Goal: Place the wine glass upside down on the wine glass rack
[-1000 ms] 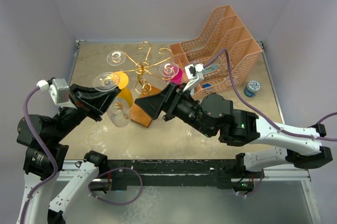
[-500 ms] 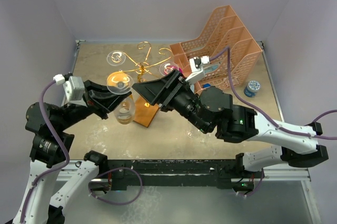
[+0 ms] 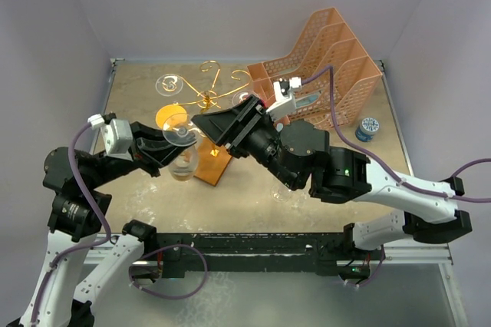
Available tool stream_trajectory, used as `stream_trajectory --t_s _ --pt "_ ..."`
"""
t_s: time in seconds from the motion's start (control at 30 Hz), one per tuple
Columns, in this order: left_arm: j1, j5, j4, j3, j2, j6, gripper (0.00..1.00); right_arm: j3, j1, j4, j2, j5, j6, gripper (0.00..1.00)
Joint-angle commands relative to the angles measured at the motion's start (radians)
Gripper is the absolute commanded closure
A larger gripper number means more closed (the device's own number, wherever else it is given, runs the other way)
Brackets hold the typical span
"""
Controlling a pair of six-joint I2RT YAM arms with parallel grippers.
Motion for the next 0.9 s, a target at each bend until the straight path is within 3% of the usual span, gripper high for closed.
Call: stream_trajectory --t_s 0.0,0.47,0.53,0.73,0.87 --pt "-0.002 0.042 0.103 -0.008 0.004 0.01 1.0 0.047 -0.015 -0.005 0.006 -0.05 0.004 0.47" --pt "-0.002 0.044 0.117 -0.069 -0.039 -0.046 1.0 0.003 -0.044 0.023 0.014 -0.201 0.12 0.91" --pt "-0.002 0.016 0.089 -0.069 -0.046 -0.058 0.94 -0.016 -0.05 0.039 0.01 -0.228 0.142 1.0" --pt "-0.001 -0.085 -0.036 -0.067 -0.082 -0.116 0.67 -0.057 -0.054 0.025 -0.004 -0.261 0.224 1.0" --pt "-0.001 -0.143 -0.117 -0.077 -0.143 -0.136 0.58 -0.094 -0.054 0.0 -0.024 -0.252 0.276 1.0"
